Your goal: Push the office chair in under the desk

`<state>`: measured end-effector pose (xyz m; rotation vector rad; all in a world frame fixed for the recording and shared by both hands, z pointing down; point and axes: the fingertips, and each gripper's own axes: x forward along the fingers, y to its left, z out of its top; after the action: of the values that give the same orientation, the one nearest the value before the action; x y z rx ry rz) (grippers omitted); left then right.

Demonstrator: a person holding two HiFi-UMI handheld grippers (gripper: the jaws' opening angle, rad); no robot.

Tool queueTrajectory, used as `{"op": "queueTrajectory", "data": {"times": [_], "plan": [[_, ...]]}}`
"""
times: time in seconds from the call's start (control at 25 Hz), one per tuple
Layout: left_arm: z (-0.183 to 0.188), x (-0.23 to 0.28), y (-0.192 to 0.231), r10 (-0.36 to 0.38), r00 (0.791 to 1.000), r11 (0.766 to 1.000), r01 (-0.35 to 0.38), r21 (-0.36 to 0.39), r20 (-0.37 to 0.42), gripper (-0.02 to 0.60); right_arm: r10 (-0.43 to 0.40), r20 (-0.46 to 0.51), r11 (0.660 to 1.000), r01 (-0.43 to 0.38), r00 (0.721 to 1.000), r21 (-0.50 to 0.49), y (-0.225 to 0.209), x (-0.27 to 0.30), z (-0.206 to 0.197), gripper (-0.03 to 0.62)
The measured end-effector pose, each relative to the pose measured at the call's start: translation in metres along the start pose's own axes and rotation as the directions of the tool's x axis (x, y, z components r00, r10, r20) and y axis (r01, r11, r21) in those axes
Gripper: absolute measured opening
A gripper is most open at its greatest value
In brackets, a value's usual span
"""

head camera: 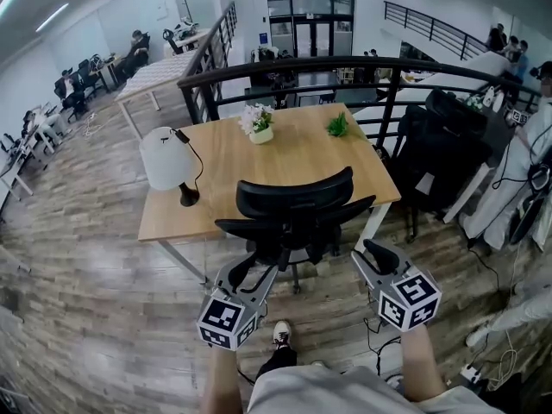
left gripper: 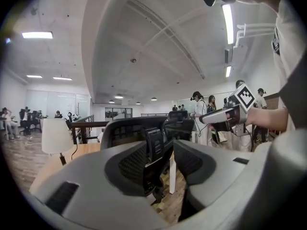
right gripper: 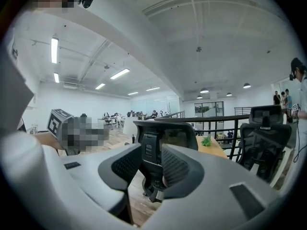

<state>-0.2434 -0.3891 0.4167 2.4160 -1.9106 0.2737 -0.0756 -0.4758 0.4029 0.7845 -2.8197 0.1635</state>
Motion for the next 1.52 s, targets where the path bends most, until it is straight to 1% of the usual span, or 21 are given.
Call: {"op": "queueTrajectory", "data": {"times": [0.2,0.36,0.44,0.56,0.64,0.84,1.08,1.52], "plan": [[0.016,-0.001,0.005,0.04,0.999,0.999,-0.04,0.037,0.018,0.121,-0.01,0.044,1.0,0.011,0.999,-0.013,0.005,0.0,0.018,0.092],[0.027,-0.001,-0.001,0.033,0.999,0.997,-0.036,0.066,0.043,0.088,-0.013,0.07,0.999,0.016,0.997,-0.046,0.011,0.003,0.03,0.032],[0.03,-0.002,-0.003,0.04,0.998,0.996,-0.044,0.077,0.052,0.061,-0.007,0.079,0.998,0.012,0.997,-0.059,0.015,0.005,0.034,0.018],[0.032,-0.005,0.002,0.078,0.996,0.992,-0.083,0.095,0.053,0.019,0.007,0.077,0.995,0.001,0.997,-0.097,0.021,0.008,0.035,0.018],[0.033,-0.005,0.005,0.093,0.995,0.99,-0.097,0.101,0.046,0.017,0.019,0.073,0.993,-0.01,0.997,-0.116,0.024,0.009,0.036,0.018],[0.038,-0.003,0.006,0.096,0.995,0.99,-0.099,0.097,0.039,0.017,0.038,0.071,0.99,-0.028,0.997,-0.142,0.027,0.01,0.04,0.018],[0.039,-0.001,0.002,0.086,0.995,0.989,-0.09,0.114,0.044,0.015,0.039,0.072,0.989,-0.029,0.997,-0.142,0.026,0.013,0.037,0.018],[0.037,0.001,0.0,0.076,0.996,0.992,-0.08,0.094,0.047,0.015,0.04,0.067,0.992,-0.031,0.997,-0.125,0.022,0.016,0.031,0.018]]}}
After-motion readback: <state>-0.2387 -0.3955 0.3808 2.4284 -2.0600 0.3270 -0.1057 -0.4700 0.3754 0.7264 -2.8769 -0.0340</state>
